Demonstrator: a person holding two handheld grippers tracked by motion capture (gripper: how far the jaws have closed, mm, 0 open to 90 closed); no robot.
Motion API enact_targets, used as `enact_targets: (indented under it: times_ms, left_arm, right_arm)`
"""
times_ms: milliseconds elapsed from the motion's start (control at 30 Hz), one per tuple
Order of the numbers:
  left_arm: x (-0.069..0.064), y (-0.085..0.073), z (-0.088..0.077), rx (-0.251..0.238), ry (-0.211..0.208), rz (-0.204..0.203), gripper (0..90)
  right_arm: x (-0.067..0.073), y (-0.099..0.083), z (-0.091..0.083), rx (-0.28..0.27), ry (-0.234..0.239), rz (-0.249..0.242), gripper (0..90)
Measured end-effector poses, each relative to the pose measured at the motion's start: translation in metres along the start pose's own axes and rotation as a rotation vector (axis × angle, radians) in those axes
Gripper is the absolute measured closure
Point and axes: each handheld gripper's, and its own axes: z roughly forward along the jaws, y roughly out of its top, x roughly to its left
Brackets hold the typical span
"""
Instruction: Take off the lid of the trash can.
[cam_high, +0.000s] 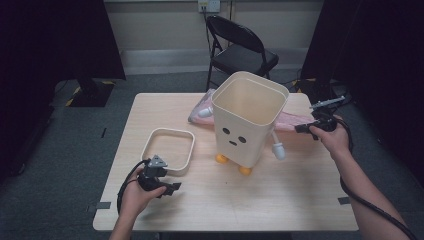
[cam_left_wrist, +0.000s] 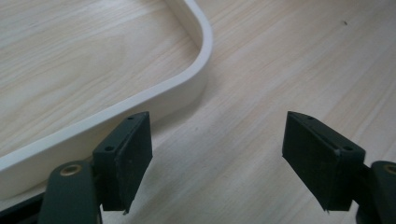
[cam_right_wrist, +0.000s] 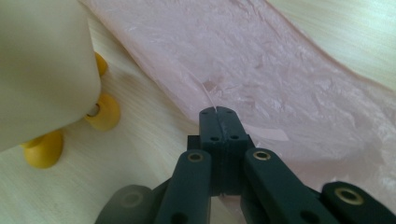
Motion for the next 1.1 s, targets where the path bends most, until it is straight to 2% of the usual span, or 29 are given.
enact_targets:
  times_ms: [100,433,467,633,733,933,1000,1100]
  left_arm:
    - [-0.002,0.002,0.0,0.007,-0.002,0.01,23.1]
    - [-0.009,0.013,0.004,0.023,-0.036,0.034,22.2]
    - [-0.01,0.016,0.004,0.023,-0.037,0.05,22.0]
    - [-0.013,0.023,0.002,0.017,-0.044,0.056,22.0]
    - [-0.014,0.03,-0.003,0.01,-0.04,0.073,22.1]
    - [-0.016,0.038,-0.007,0.004,-0.039,0.086,22.2]
    - [-0.017,0.041,-0.009,-0.001,-0.04,0.084,22.2]
    - [-0.019,0.046,-0.011,-0.006,-0.047,0.088,22.2]
  right_arm:
    - [0.002,0.004,-0.007,-0.008,-0.009,-0.016,90.0]
    - [0.005,0.018,-0.033,-0.038,-0.032,-0.013,90.0]
    - [0.007,0.022,-0.041,-0.05,-0.035,-0.017,90.0]
    - [0.011,0.03,-0.059,-0.085,-0.048,-0.019,90.0]
    - [0.013,0.035,-0.07,-0.11,-0.056,-0.015,90.0]
    - [0.016,0.044,-0.085,-0.15,-0.061,-0.001,90.0]
    - [0.022,0.051,-0.096,-0.188,-0.061,-0.008,90.0]
    - [0.028,0.057,-0.103,-0.213,-0.07,-0.012,90.0]
